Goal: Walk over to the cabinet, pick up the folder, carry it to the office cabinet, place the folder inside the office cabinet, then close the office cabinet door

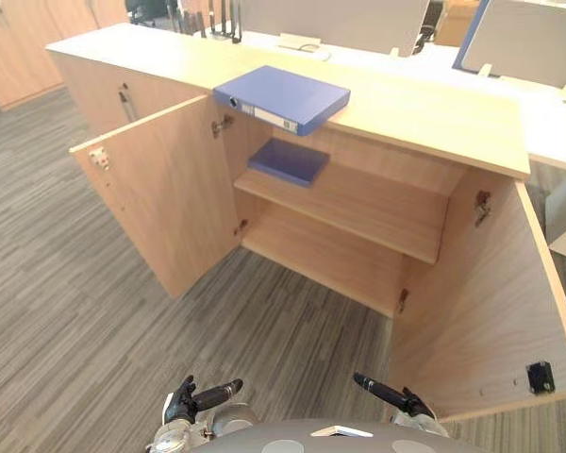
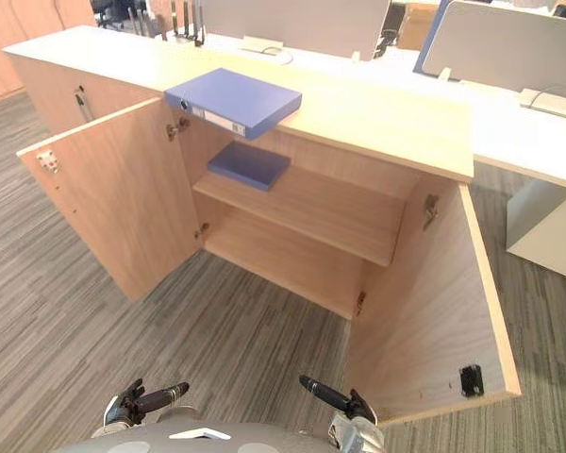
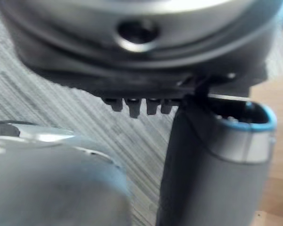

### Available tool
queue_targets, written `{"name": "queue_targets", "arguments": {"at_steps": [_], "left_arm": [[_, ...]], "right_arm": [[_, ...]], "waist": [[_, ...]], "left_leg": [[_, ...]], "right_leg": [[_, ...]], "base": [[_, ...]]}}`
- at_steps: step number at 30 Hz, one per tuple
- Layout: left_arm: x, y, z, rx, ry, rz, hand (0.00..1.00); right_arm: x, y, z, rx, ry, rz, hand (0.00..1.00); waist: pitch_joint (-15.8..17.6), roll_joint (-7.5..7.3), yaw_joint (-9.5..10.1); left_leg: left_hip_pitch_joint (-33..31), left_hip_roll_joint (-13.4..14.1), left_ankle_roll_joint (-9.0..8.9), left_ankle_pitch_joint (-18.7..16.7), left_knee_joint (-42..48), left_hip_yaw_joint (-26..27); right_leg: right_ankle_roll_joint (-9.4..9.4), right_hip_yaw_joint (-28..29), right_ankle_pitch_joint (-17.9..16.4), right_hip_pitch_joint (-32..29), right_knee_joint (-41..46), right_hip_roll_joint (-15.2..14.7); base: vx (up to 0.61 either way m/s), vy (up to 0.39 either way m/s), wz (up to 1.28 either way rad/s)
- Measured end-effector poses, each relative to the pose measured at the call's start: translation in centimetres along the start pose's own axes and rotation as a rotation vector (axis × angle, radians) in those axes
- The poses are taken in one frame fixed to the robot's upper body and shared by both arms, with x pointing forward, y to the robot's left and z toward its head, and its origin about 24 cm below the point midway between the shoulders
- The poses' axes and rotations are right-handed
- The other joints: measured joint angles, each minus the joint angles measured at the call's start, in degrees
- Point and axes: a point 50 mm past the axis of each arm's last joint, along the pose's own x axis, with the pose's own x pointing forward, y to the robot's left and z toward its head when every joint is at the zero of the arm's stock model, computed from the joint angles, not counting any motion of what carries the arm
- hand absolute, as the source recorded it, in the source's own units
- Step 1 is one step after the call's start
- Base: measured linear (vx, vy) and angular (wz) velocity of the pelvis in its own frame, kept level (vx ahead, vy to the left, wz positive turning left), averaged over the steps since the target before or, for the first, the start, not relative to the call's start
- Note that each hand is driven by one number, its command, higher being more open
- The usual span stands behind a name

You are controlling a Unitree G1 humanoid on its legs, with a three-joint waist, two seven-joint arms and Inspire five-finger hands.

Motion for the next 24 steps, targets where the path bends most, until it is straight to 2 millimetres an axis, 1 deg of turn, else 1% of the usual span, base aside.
{"name": "queue_targets", "arguments": {"at_steps": [1,2,3,4,5,6,7,9,11,12,13,14,16,17,19,21,22,23,24], "left_arm": [[0.0,0.1,0.0,0.005,-0.001,0.001,1.00],[0.0,0.1,0.0,0.009,0.000,0.000,1.00],[-0.1,-0.2,-0.4,0.008,0.011,-0.005,1.00],[-0.2,-0.2,-0.5,0.006,0.013,-0.004,1.00],[0.0,0.4,-0.3,0.014,0.012,0.007,1.00],[0.3,0.9,0.6,0.026,-0.016,0.027,1.00],[0.4,1.0,0.8,0.020,-0.015,0.036,1.00],[0.3,1.1,0.4,0.013,0.002,0.041,1.00],[0.3,1.1,0.1,0.006,0.017,0.041,1.00],[0.2,0.9,-0.2,0.002,0.024,0.039,1.00],[0.0,0.8,-0.8,-0.014,0.041,0.039,1.00],[-0.1,0.8,-1.0,-0.015,0.047,0.041,1.00],[-0.1,0.8,-1.2,-0.013,0.053,0.040,1.00],[-0.2,0.9,-1.4,-0.012,0.058,0.041,1.00],[-0.2,1.0,-1.6,-0.010,0.064,0.044,1.00],[-0.3,1.1,-1.6,-0.006,0.066,0.044,1.00],[-0.3,1.1,-1.7,-0.005,0.067,0.043,1.00],[-0.4,1.0,-1.9,0.001,0.071,0.039,1.00],[-0.4,0.8,-1.8,0.003,0.070,0.037,1.00]], "right_arm": [[0.1,0.7,0.1,-0.002,0.005,0.015,1.00],[0.1,1.2,0.2,-0.003,0.006,0.028,1.00],[0.2,1.4,0.5,-0.005,-0.004,0.035,1.00],[0.2,1.3,0.7,-0.006,-0.011,0.033,1.00],[0.1,1.9,0.5,-0.002,-0.005,0.046,1.00],[0.0,2.7,-0.1,0.007,0.007,0.069,1.00],[-0.1,3.3,-0.4,0.012,0.016,0.084,1.00],[-0.1,3.8,-0.5,0.016,0.017,0.107,1.00],[-0.1,3.6,-0.2,0.025,0.012,0.102,1.00],[0.0,3.3,-0.1,0.037,0.010,0.089,1.00],[0.1,2.8,-0.1,0.050,0.015,0.074,1.00],[0.1,2.2,0.0,0.065,0.016,0.052,1.00],[0.2,1.3,0.0,0.079,0.020,0.028,1.00],[0.1,0.6,-0.3,0.074,0.029,0.011,1.00],[0.0,0.0,-0.7,0.071,0.038,-0.004,1.00],[-0.1,-1.1,-1.5,0.063,0.067,-0.029,1.00],[-0.2,-1.5,-1.6,0.055,0.072,-0.040,1.00],[-0.2,-1.9,-1.5,0.038,0.062,-0.047,1.00],[-0.2,-2.0,-1.2,0.028,0.049,-0.049,1.00]], "waist": [[0.19,-0.29,0.66],[0.34,-0.42,0.80],[0.36,0.83,0.78],[0.55,1.12,0.86],[1.08,0.39,0.93],[1.23,-2.13,0.56],[1.67,-2.79,1.03],[1.79,-2.92,1.22],[1.73,-2.40,1.16],[1.59,-1.80,1.05],[1.31,-1.45,0.87],[1.09,-1.12,0.57],[0.75,-1.15,0.55],[0.27,-1.32,0.53],[-0.48,-1.60,0.48],[-0.63,-2.02,0.48],[-1.02,-2.23,0.48],[-1.32,-2.04,0.49],[-1.43,-1.77,0.34]], "left_leg": [[-0.95,-0.89,0.14,0.11,-5.53,-0.85],[-1.47,-1.59,0.65,1.16,-10.84,-2.04],[-1.47,-1.98,2.15,10.48,-22.19,-4.33],[-1.52,-2.18,-0.92,12.12,-22.60,-5.32],[0.17,-4.39,-0.41,11.97,-23.51,-5.54],[0.15,-7.35,-0.18,12.10,-24.38,-6.05],[-0.02,-8.36,-0.16,12.09,-23.81,-6.08],[0.01,-9.01,-0.09,12.04,-23.64,-6.24],[0.06,-9.60,-0.09,12.03,-23.69,-7.21],[0.18,-9.87,-0.13,11.91,-24.03,-8.04],[0.88,-10.55,0.20,11.31,-25.53,-8.47],[1.67,-11.08,0.57,10.93,-26.68,-8.48],[2.78,-12.36,0.99,10.72,-27.67,-7.75],[3.16,-13.68,1.74,10.28,-28.12,-7.07],[3.26,-14.73,2.43,9.89,-28.38,-6.48],[4.26,-17.36,4.14,8.37,-28.29,-6.13],[4.78,-19.08,5.53,7.47,-28.39,-6.09],[5.48,-20.77,6.57,6.95,-29.12,-6.26],[6.12,-21.29,6.66,7.03,-29.73,-6.19]], "right_leg": [[0.54,2.04,0.32,0.12,0.61,-1.31],[1.21,3.46,0.64,0.38,0.53,-2.34],[3.96,5.59,0.37,1.11,0.31,-2.76],[4.59,6.23,0.11,1.22,0.29,-2.66],[5.96,9.33,-0.15,1.72,-0.48,-4.17],[6.40,12.28,0.13,1.74,-2.15,-6.01],[7.22,12.58,0.81,2.07,-2.91,-6.96],[7.81,13.70,1.23,2.03,-3.46,-7.59],[8.24,15.15,1.49,1.67,-3.99,-8.05],[8.60,15.88,1.71,1.15,-3.98,-8.34],[9.20,17.26,2.08,0.34,-4.08,-8.75],[9.69,18.27,2.46,0.12,-4.36,-9.39],[10.47,19.73,3.12,0.10,-5.13,-10.72],[11.17,20.73,3.53,0.01,-5.71,-11.84],[11.49,21.32,3.67,-0.32,-5.96,-12.99],[12.82,21.60,2.54,-0.41,-4.39,-15.69],[13.46,21.64,1.32,-0.98,-2.03,-17.60],[13.99,22.01,0.65,-2.77,3.67,-19.20],[13.62,22.23,0.44,-4.56,7.92,-19.91]], "base": [[0.20,0.244,-0.78],[0.25,0.360,-0.91],[0.16,0.258,-0.58],[0.24,0.390,-0.38],[0.17,0.348,0.15],[0.21,0.427,0.23],[0.11,0.277,0.26],[0.04,0.158,-0.11],[-0.01,0.077,-0.28],[-0.04,0.083,-0.42],[-0.04,0.122,-0.49],[-0.02,0.112,-0.43],[0.00,0.170,-0.42],[0.01,0.196,-0.43],[0.03,0.147,-0.25],[0.09,0.229,-0.14],[0.11,0.249,-0.08],[0.10,0.206,-0.04],[0.08,0.203,0.03]]}}
